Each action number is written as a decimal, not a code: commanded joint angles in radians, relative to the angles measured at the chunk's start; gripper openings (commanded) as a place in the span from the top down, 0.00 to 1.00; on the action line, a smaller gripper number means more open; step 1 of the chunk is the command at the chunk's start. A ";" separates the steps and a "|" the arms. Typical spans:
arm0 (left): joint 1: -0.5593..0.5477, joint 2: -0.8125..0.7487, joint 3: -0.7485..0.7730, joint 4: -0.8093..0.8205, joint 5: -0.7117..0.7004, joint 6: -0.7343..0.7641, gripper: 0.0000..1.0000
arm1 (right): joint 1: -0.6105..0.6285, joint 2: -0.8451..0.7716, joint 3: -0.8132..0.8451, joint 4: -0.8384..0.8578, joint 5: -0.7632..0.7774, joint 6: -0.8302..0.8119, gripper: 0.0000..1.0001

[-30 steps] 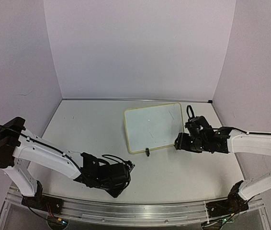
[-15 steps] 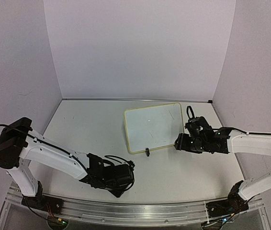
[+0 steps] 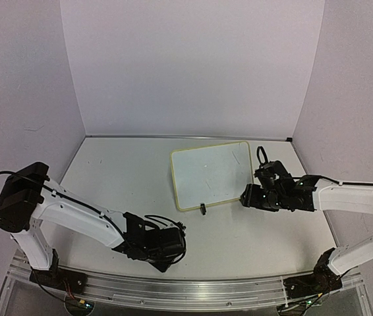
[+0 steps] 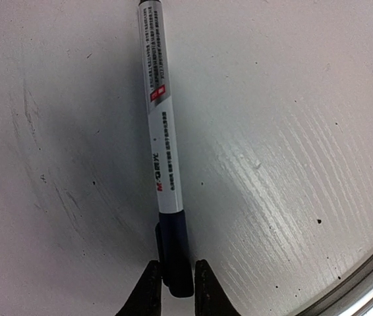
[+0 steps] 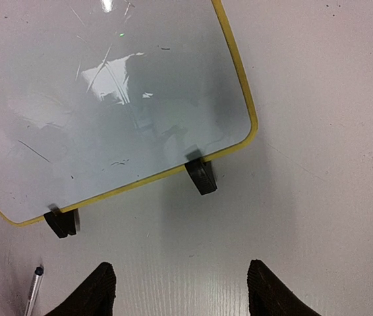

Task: Write a sentence on the whiteboard
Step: Pick up the whiteboard marker from the corner of the board, then pass from the left arm to the right

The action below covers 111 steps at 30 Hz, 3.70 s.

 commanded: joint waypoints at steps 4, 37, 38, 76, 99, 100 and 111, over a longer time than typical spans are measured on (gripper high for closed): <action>-0.001 0.022 0.030 -0.021 -0.029 -0.028 0.87 | -0.001 -0.009 -0.005 -0.012 0.016 0.012 0.35; 0.009 -0.391 -0.152 0.231 0.103 0.309 1.00 | -0.105 -0.033 0.091 -0.012 -0.770 -0.290 0.30; 0.018 -0.410 -0.155 0.235 0.127 0.331 1.00 | -0.106 -0.033 0.094 -0.012 -0.834 -0.297 0.29; 0.154 -0.373 0.026 0.160 0.574 0.530 1.00 | 0.076 0.179 0.217 0.073 -1.350 -0.301 0.71; 0.169 -0.341 0.074 0.106 0.587 0.555 1.00 | 0.094 0.201 0.213 0.041 -1.358 -0.352 1.00; 0.171 -0.346 0.071 0.107 0.575 0.553 1.00 | 0.093 0.198 0.212 0.042 -1.352 -0.352 1.00; 0.218 -0.503 0.023 0.308 0.338 0.427 0.22 | 0.093 0.081 0.212 0.223 -0.984 -0.195 1.00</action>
